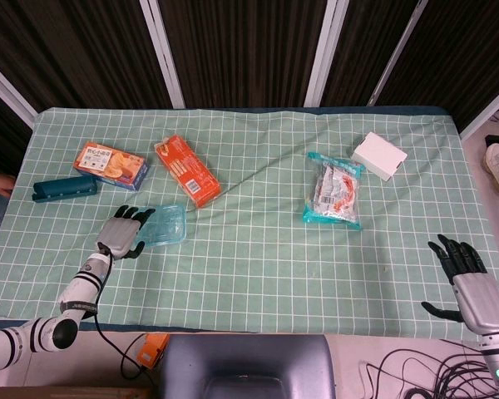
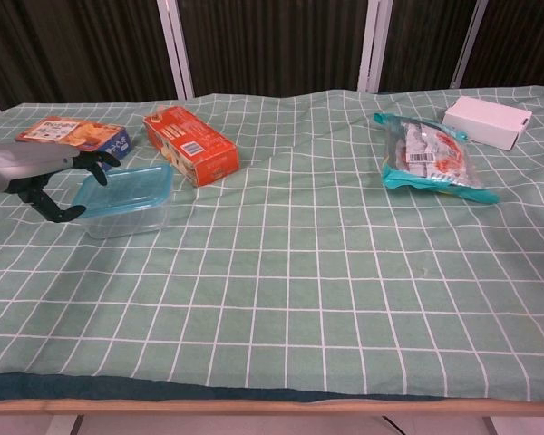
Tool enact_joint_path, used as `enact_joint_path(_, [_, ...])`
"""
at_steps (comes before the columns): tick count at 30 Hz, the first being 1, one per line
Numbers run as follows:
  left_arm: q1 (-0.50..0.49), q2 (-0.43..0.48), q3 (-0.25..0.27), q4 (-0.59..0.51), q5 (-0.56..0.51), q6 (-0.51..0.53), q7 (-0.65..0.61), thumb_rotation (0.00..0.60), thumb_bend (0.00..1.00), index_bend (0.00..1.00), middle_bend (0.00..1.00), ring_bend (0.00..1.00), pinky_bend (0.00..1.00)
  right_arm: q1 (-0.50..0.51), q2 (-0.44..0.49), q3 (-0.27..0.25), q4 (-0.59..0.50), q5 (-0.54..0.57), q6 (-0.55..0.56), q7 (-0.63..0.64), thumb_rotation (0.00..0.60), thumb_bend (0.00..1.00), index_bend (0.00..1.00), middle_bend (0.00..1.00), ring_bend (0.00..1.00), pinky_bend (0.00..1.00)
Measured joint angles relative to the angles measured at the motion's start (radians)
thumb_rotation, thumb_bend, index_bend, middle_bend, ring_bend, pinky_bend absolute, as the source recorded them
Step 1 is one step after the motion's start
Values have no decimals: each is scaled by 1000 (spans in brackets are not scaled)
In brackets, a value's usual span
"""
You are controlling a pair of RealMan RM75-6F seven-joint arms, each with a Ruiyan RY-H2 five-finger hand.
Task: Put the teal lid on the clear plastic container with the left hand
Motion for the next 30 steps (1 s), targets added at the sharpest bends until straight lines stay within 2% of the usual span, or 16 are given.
enact_joint_path(14, [-18, 4, 28, -6, -42, -22, 13, 600, 392, 0, 231, 86, 0, 0, -2, -1, 3, -1, -2, -2, 600, 151, 0, 0, 0, 0])
enact_joint_path(18, [-17, 5, 20, -12, -28, -5, 4, 600, 393, 0, 216, 76, 0, 2, 0, 1, -2, 2, -4, -4, 600, 151, 0, 0, 0, 0])
enact_joint_path(21, [-4, 1, 8, -15, 33, 48, -18, 600, 380, 0, 106, 14, 0, 0, 1, 1, -2, 4, -3, -3, 600, 151, 0, 0, 0, 0])
enact_joint_path(24, [21, -3, -3, -20, 145, 136, -60, 600, 361, 0, 16, 0, 0, -1, 1, 0, 2, 4, -1, 0, 600, 151, 0, 0, 0, 0])
enact_joint_path(30, [96, 19, -4, -77, 399, 342, -146, 600, 344, 0, 0, 0, 0, -4, 4, -2, -2, -7, 10, -1, 600, 151, 0, 0, 0, 0])
